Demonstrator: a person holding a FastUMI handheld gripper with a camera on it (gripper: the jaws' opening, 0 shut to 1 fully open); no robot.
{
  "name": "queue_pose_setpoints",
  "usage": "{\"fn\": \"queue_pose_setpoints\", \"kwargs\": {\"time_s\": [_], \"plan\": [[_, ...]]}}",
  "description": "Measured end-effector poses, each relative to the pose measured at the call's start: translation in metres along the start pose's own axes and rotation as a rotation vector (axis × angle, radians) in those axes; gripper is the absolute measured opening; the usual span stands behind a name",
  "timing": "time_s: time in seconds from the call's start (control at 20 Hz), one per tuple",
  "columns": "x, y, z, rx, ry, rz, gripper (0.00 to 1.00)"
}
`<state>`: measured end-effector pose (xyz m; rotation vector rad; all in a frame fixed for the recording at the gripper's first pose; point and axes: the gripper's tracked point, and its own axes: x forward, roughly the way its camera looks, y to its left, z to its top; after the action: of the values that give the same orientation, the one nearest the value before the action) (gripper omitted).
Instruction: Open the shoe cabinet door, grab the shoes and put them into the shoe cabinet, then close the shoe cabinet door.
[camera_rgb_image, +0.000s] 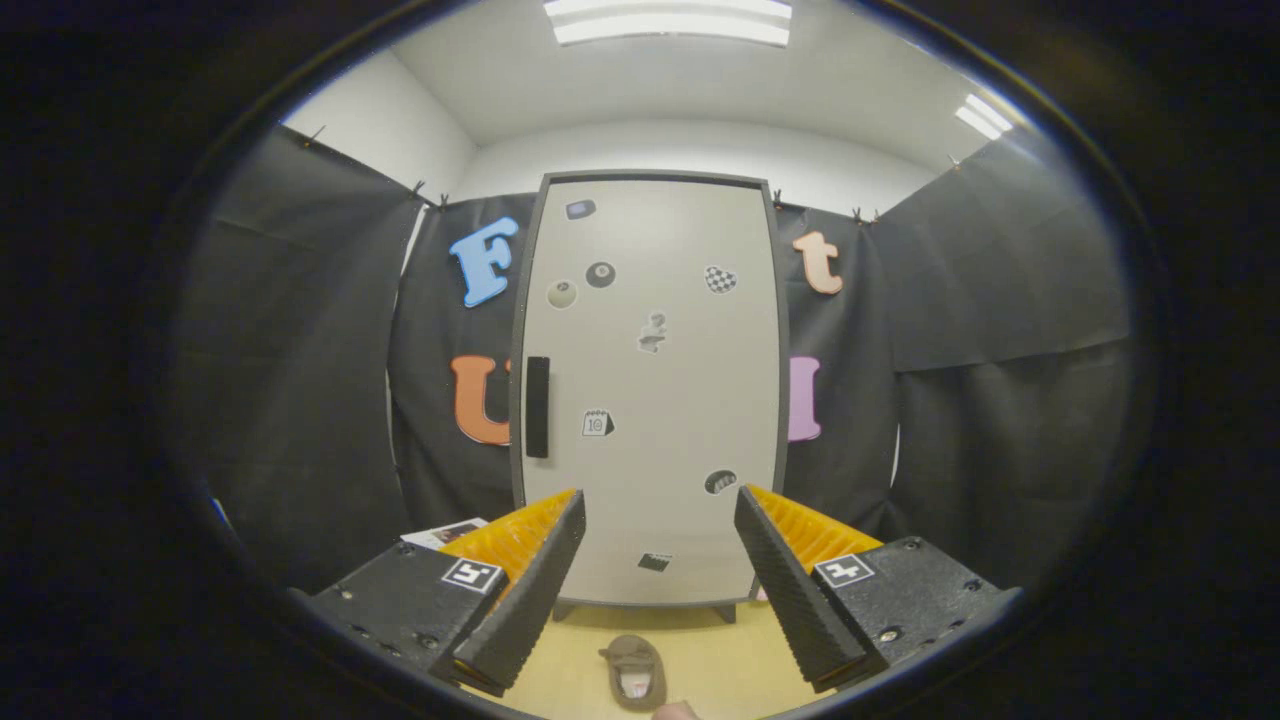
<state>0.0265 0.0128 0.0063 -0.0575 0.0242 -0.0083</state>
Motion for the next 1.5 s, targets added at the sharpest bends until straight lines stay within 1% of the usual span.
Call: {"fn": "queue_pose_setpoints", "kwargs": {"time_s": [0.15,0.25,0.4,0.45,0.55,0.65,0.75,0.9,0.95,1.05,1.1,1.2,1.25,1.35,1.45,1.5], "plan": [[0.029,0.016,0.01,0.025,-0.017,0.026,0.98],[0.052,0.032,0.015,0.029,0.0,0.065,0.99],[0.089,0.039,0.035,0.031,-0.03,0.051,0.99],[0.102,0.046,0.041,0.035,-0.043,0.059,0.99],[0.128,0.065,0.05,0.046,-0.046,0.099,0.99],[0.15,0.085,0.052,0.078,-0.022,0.143,1.0],[0.167,0.104,0.05,0.092,0.009,0.168,0.99],[0.19,0.135,0.042,0.078,0.047,0.207,0.99],[0.199,0.143,0.039,0.068,0.054,0.212,0.99],[0.214,0.148,0.032,0.047,0.075,0.186,0.99],[0.222,0.151,0.028,0.036,0.094,0.175,0.94],[0.232,0.148,0.019,0.042,0.123,0.134,0.79],[0.236,0.145,0.016,0.051,0.138,0.11,0.67],[0.238,0.147,0.016,0.08,0.14,0.118,0.42],[0.239,0.144,0.015,0.082,0.144,0.114,0.41],[0.239,0.146,0.013,0.08,0.152,0.115,0.38]]}}
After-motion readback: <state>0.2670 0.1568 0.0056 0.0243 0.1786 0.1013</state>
